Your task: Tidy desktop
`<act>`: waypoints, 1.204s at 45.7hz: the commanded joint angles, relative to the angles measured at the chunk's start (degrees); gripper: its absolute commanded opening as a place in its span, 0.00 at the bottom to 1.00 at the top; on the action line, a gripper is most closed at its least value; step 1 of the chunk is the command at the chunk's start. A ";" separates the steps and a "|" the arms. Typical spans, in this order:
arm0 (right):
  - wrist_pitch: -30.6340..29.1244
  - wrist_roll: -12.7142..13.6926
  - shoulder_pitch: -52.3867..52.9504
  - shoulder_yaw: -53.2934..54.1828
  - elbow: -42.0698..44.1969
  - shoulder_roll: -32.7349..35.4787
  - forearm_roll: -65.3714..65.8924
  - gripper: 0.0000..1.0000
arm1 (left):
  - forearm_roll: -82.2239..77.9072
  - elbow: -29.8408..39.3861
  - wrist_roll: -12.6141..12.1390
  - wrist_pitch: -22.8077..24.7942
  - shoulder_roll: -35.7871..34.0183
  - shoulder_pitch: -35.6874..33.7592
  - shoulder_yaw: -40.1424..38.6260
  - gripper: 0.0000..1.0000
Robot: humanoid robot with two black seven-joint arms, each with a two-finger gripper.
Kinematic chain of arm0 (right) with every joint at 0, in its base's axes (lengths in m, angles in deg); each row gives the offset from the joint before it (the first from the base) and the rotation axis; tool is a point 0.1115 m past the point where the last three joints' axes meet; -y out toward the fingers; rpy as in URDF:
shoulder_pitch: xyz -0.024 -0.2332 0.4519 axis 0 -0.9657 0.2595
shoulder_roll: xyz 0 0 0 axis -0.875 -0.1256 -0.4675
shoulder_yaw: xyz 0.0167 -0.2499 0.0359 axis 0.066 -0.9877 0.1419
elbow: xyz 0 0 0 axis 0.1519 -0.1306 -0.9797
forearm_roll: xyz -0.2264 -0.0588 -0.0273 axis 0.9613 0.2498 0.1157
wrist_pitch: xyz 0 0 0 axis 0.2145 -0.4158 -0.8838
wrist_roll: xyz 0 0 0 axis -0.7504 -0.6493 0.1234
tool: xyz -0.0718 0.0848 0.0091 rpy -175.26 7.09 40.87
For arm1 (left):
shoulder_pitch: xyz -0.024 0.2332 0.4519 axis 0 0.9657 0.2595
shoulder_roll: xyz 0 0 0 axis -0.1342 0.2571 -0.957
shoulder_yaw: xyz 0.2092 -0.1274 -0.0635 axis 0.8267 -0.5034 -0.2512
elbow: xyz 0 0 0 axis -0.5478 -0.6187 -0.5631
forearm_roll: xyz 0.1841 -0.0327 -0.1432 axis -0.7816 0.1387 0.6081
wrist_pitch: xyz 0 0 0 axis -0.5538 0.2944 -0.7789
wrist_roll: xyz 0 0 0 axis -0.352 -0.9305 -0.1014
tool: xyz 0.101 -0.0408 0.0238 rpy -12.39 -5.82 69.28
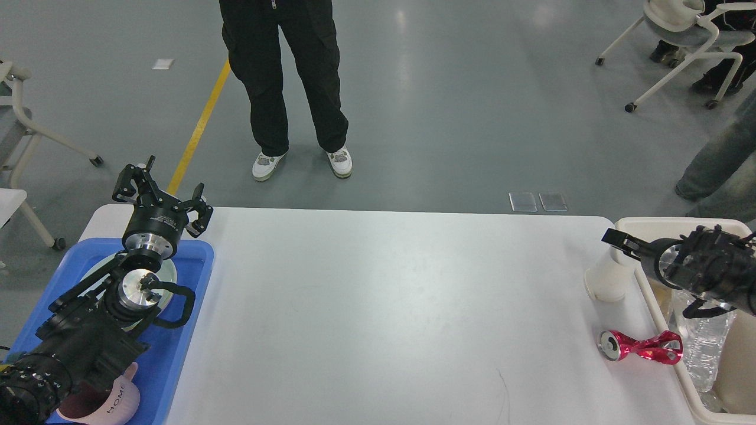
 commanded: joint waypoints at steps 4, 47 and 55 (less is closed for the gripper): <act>0.04 0.00 0.00 1.75 -0.01 -0.70 -0.02 1.00 | 0.00 0.00 0.00 0.00 0.00 0.00 0.00 0.96; 0.83 2.37 0.00 4.65 -0.36 -0.26 -0.72 0.00 | 0.00 0.00 0.00 0.00 0.00 0.00 0.00 0.96; 0.92 2.37 0.00 4.65 -0.36 -0.17 -0.72 0.00 | 0.00 0.00 0.00 0.00 0.00 0.00 0.00 0.96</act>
